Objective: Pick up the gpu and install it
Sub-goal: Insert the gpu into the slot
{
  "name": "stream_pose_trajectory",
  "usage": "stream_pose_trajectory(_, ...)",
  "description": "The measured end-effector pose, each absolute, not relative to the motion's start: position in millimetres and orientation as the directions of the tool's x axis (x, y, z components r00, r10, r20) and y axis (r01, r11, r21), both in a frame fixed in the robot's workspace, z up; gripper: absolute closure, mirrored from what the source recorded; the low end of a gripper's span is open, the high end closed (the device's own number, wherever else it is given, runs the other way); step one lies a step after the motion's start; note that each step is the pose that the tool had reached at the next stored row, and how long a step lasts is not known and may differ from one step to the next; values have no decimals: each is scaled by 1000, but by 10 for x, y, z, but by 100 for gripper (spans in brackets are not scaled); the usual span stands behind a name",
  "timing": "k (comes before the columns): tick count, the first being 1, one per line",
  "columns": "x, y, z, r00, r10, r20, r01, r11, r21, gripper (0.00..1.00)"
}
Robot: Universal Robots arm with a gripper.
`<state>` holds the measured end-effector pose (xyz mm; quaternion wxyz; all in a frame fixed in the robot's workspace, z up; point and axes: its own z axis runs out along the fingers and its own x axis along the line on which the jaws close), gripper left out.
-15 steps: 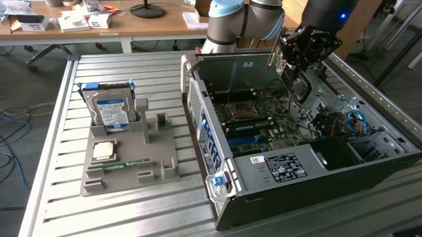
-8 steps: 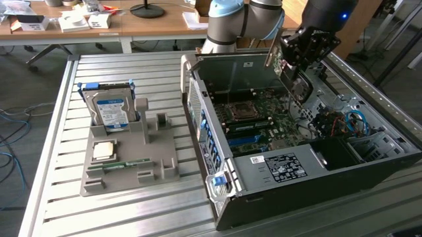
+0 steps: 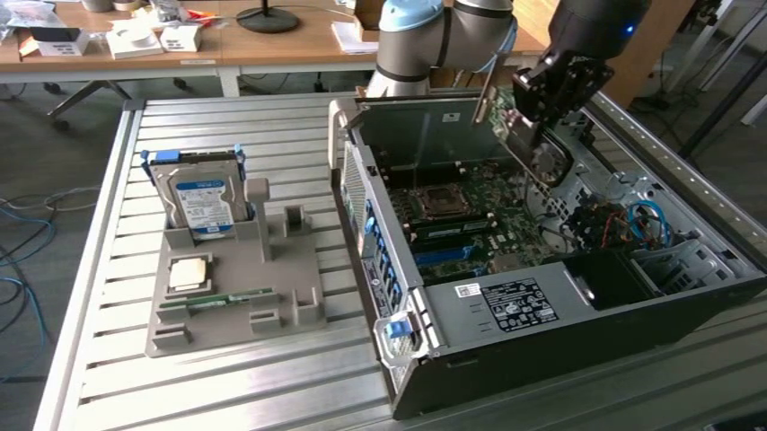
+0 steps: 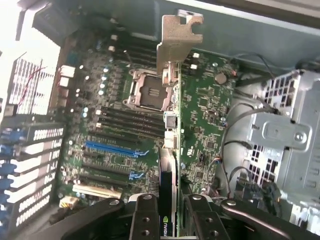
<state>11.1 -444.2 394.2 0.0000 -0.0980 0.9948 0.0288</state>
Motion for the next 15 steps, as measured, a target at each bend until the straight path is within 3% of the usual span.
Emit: stream_pose_trajectory(15, 112, -4442, 3939, -902, -433, -2, -432, 900, 47, 74)
